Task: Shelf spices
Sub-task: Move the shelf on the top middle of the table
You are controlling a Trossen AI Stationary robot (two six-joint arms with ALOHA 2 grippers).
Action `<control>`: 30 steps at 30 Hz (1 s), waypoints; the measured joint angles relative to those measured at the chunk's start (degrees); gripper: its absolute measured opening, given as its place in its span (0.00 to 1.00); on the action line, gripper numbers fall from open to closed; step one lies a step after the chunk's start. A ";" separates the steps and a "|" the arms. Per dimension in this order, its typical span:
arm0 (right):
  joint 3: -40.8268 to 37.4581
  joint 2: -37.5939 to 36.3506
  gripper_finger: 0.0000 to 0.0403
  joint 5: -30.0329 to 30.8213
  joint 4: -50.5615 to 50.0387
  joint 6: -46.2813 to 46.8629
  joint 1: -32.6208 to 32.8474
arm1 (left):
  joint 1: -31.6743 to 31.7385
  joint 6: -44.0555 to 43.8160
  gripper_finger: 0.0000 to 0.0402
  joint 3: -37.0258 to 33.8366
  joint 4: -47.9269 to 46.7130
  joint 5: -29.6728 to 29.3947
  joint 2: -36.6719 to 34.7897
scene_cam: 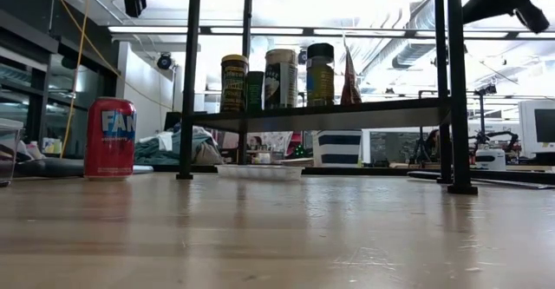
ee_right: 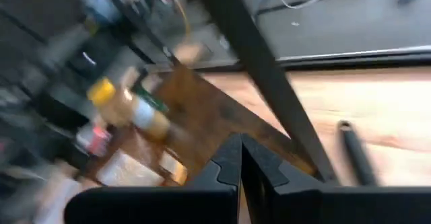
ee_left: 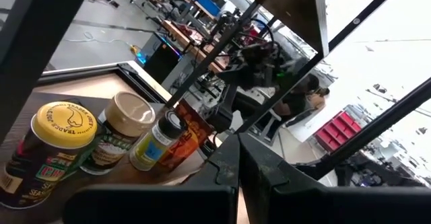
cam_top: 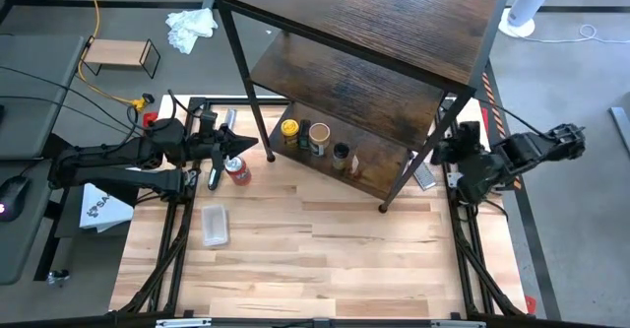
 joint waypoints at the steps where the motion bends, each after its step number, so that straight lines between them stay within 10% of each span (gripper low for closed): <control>1: -2.20 -2.64 0.00 -0.14 3.09 -0.27 0.06 | 0.00 0.04 0.00 0.01 0.00 0.01 0.00; 9: -20.70 -19.27 0.00 -0.18 32.51 -11.14 -1.26 | -0.01 0.52 0.00 0.00 0.84 0.73 0.20; 30: -24.59 -22.99 0.00 -12.98 37.63 -15.13 -15.73 | -0.02 -2.80 0.00 0.01 2.99 4.47 8.97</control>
